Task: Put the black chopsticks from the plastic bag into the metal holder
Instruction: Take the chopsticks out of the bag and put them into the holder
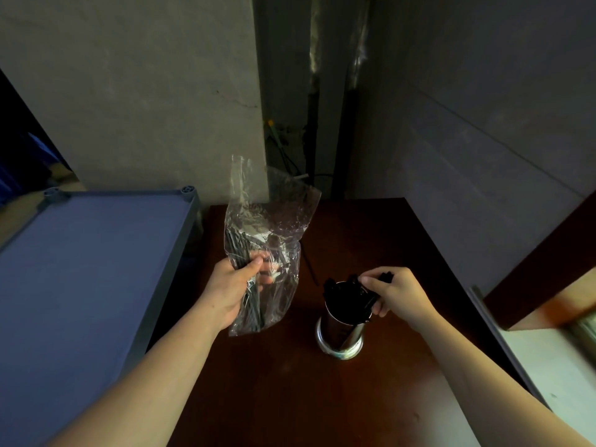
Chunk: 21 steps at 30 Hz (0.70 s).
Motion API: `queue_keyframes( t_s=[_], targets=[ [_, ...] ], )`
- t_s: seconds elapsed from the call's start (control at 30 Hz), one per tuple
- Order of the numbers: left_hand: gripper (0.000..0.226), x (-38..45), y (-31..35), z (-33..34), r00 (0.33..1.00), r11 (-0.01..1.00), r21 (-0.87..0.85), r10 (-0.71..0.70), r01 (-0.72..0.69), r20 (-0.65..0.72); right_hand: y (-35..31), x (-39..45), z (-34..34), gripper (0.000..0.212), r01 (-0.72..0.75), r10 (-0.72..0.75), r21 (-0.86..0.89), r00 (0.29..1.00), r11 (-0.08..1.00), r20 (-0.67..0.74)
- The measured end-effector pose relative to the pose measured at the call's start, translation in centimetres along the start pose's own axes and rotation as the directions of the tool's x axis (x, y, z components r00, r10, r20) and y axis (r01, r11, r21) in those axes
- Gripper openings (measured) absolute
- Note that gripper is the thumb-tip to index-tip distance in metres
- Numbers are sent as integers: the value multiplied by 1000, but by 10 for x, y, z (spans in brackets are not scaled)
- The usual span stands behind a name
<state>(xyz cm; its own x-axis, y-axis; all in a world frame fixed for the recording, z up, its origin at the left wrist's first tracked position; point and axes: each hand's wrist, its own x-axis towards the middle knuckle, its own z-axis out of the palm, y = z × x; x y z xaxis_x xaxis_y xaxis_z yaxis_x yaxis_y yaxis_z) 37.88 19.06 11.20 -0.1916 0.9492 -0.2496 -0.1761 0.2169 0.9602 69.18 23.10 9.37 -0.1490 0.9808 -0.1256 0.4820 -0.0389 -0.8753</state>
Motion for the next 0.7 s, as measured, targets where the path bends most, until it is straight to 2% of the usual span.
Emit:
queue_keyframes(
  t_s=[0.23, 0.53, 0.7],
  targets=[
    [16, -2, 3, 7, 1000, 1000, -10, 7, -7, 14, -26, -4, -17, 37, 84, -85, 41, 996, 996, 11],
    [15, -4, 9, 11, 1000, 1000, -13, 25, -25, 16, -64, -14, -37, 44, 211, -211, -16, 977, 977, -40],
    [15, -3, 11, 10, 999, 999, -10, 34, -34, 27, -95, -13, -50, 42, 305, -305, -20, 949, 952, -72]
  ],
)
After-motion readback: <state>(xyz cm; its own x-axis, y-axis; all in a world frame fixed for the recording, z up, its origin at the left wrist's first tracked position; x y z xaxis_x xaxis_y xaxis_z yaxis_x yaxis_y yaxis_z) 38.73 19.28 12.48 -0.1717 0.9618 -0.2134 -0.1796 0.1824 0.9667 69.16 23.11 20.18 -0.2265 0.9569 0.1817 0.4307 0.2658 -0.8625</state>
